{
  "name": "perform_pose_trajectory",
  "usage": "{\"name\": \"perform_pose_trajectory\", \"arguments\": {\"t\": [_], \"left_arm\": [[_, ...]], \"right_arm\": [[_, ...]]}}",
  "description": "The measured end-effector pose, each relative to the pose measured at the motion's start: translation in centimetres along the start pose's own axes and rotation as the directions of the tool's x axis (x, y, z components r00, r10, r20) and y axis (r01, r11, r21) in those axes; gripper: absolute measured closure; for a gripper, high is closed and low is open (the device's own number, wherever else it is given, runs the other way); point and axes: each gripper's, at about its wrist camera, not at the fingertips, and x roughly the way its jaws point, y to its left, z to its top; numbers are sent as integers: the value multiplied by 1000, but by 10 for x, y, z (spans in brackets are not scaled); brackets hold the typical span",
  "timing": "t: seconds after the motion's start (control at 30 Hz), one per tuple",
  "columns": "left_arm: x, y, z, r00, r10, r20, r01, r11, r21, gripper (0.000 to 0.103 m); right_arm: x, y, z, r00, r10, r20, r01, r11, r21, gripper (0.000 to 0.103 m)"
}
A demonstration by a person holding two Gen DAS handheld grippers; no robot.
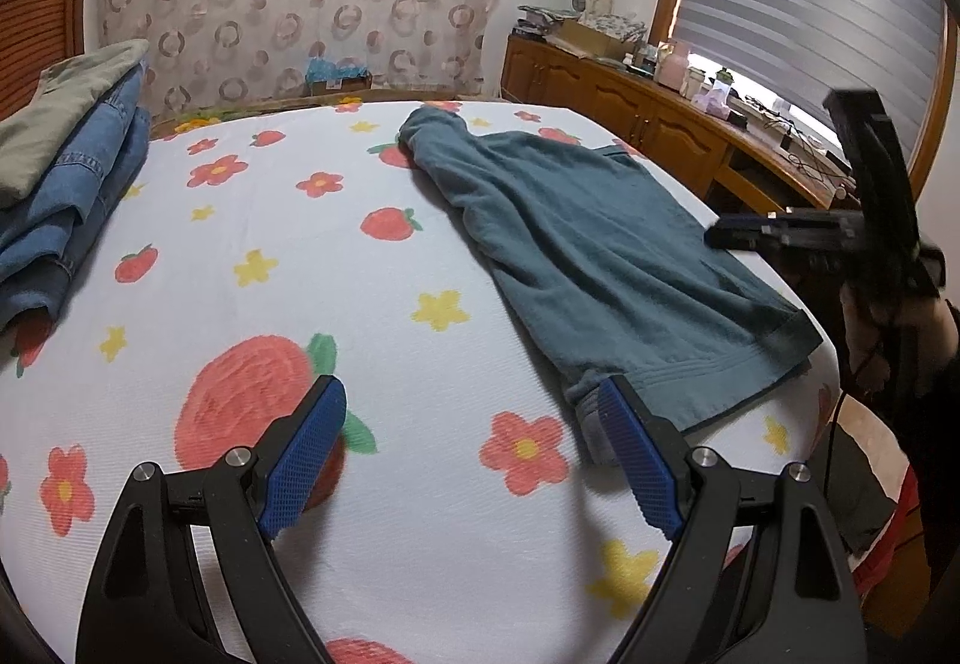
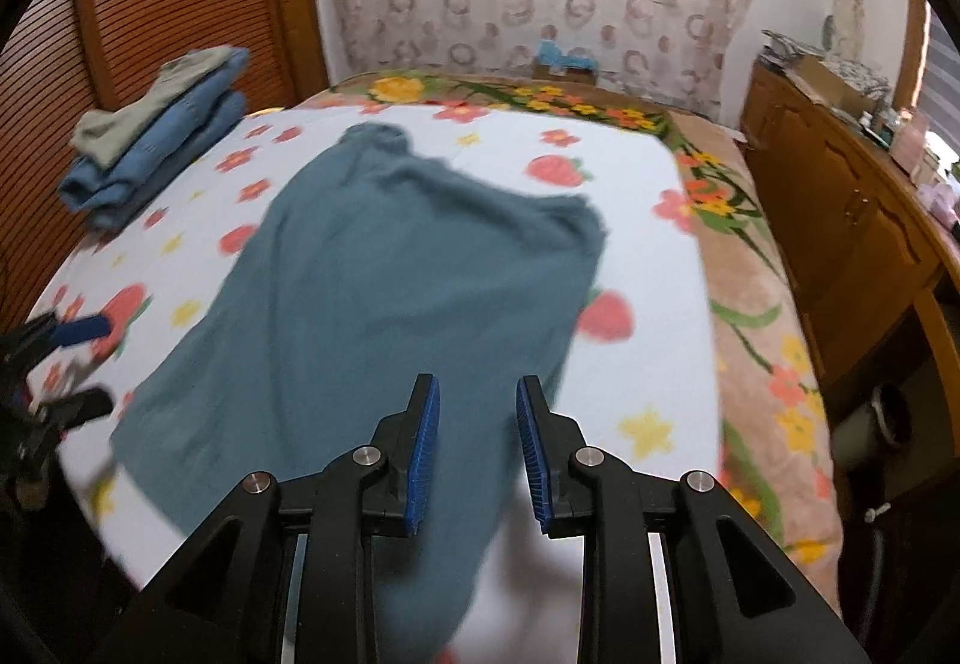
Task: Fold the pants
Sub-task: 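Withdraw the right gripper from the folded shorts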
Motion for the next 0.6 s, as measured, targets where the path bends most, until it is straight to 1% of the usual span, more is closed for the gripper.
{"name": "perform_pose_trajectory", "arguments": {"t": [0.17,0.23,0.4,0.5,0.6], "left_arm": [[-3,-3,0,1000,-5,4,5,1000,7,16],[-5,-5,1,1000,-9,4,9,1000,12,16],[-7,-11,1,1000,-26,6,26,999,34,16],[-10,-15,2,999,-31,12,30,998,47,17],[-12,-17,4,999,-45,15,44,998,54,22]], "right_arm": [[1,7,-15,1000,13,-9,-13,1000,-1,75],[6,10,-21,1000,-2,-18,2,1000,-13,73],[5,14,-27,999,-10,31,11,1000,-21,62],[6,18,-32,998,-17,55,18,1000,-16,61],[7,18,-33,998,-14,59,15,1000,-6,61]]}}
